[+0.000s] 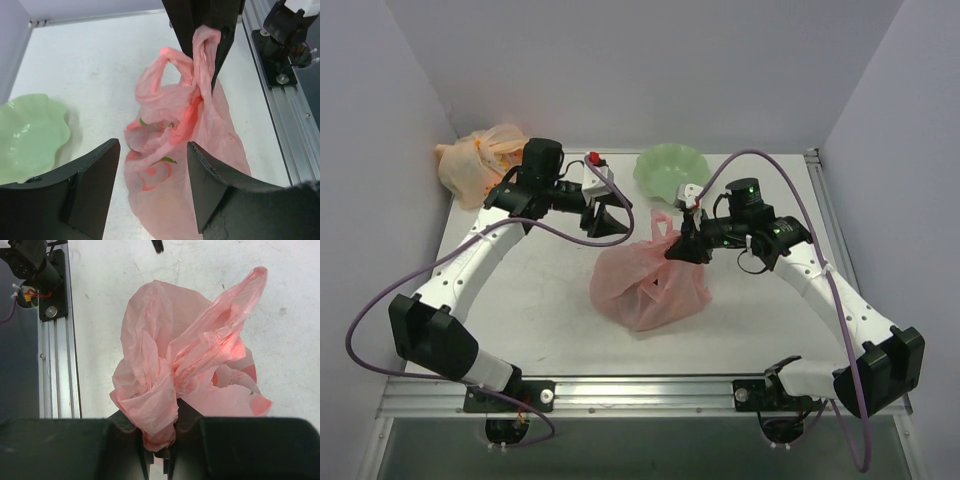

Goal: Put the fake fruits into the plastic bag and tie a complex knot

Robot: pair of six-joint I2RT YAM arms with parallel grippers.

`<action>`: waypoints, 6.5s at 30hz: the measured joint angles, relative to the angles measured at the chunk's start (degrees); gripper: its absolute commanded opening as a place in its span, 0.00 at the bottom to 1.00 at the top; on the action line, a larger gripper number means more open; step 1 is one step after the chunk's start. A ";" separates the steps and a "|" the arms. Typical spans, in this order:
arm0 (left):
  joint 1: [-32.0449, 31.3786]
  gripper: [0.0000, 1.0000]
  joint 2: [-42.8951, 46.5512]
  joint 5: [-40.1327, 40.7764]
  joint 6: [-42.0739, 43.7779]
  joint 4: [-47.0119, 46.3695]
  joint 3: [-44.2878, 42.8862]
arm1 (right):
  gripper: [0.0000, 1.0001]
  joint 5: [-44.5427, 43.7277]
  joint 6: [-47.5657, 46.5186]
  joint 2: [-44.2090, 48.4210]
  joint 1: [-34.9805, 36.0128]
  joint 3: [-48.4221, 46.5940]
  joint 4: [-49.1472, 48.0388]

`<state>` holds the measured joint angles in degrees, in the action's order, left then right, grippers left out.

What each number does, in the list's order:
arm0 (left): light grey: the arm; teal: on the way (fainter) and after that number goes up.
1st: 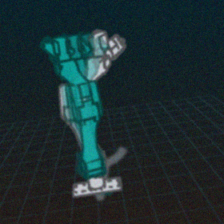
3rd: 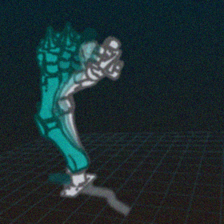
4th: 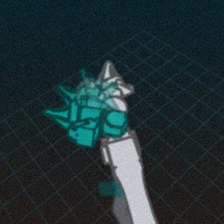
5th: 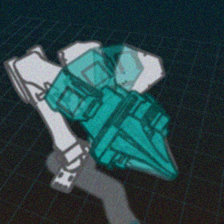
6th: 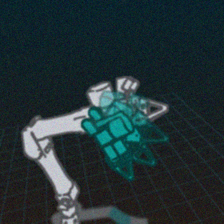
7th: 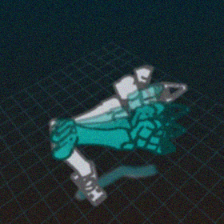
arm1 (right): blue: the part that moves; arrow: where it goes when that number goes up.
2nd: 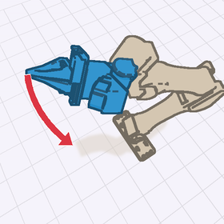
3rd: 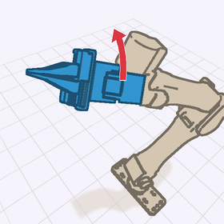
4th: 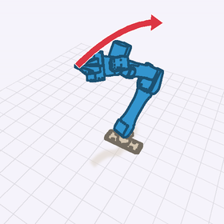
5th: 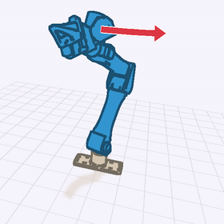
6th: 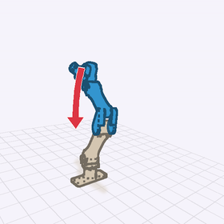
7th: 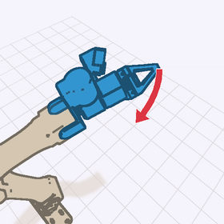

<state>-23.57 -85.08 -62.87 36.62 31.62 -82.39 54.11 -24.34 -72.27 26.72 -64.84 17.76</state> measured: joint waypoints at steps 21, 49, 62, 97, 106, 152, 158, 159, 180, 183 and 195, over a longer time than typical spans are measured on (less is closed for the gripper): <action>-4.46 0.43 -10.93 -6.58 -18.03 -11.93 -8.07 | 0.03 -0.33 -6.34 0.00 1.11 -0.09 2.29; -2.03 0.00 0.15 -6.86 -12.04 -6.34 -4.26 | 0.00 -1.42 1.84 -4.17 -1.66 2.62 -5.70; -22.38 0.00 14.60 18.18 9.81 -2.27 23.65 | 0.00 0.26 21.88 -5.40 -1.57 3.23 -7.54; -16.22 0.00 -5.57 30.95 -44.09 -53.86 35.12 | 0.00 1.57 42.71 -2.27 -0.61 14.51 -22.47; -16.39 0.00 -13.62 24.57 -67.12 -72.39 35.34 | 0.23 -2.40 47.45 2.64 1.60 21.05 -27.50; -17.16 0.00 -17.07 13.53 -83.06 -87.19 32.63 | 0.55 -0.66 34.58 1.88 -9.20 21.35 -15.96; -16.26 0.00 -17.05 12.98 -85.09 -90.71 33.00 | 0.53 2.32 43.06 -0.31 -6.91 21.31 -24.59; -16.15 0.00 -17.05 12.66 -85.79 -91.38 33.05 | 0.54 2.86 44.02 -0.74 -6.38 21.24 -25.46; -19.52 0.00 -20.31 7.56 -87.80 -98.75 35.54 | 0.48 7.82 45.22 -0.63 -4.87 22.49 -26.05; -19.91 0.00 -20.57 6.14 -87.45 -98.79 35.56 | 0.48 6.97 39.60 1.53 -5.07 21.99 -20.55; -20.26 0.00 -20.61 2.34 -87.52 -100.50 35.56 | 0.44 5.33 20.00 7.45 -6.93 17.77 -2.80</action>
<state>-43.83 -105.69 -60.53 -50.89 -68.88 -46.83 59.44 -4.34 -64.82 19.79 -47.07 14.96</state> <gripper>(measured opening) 0.031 0.441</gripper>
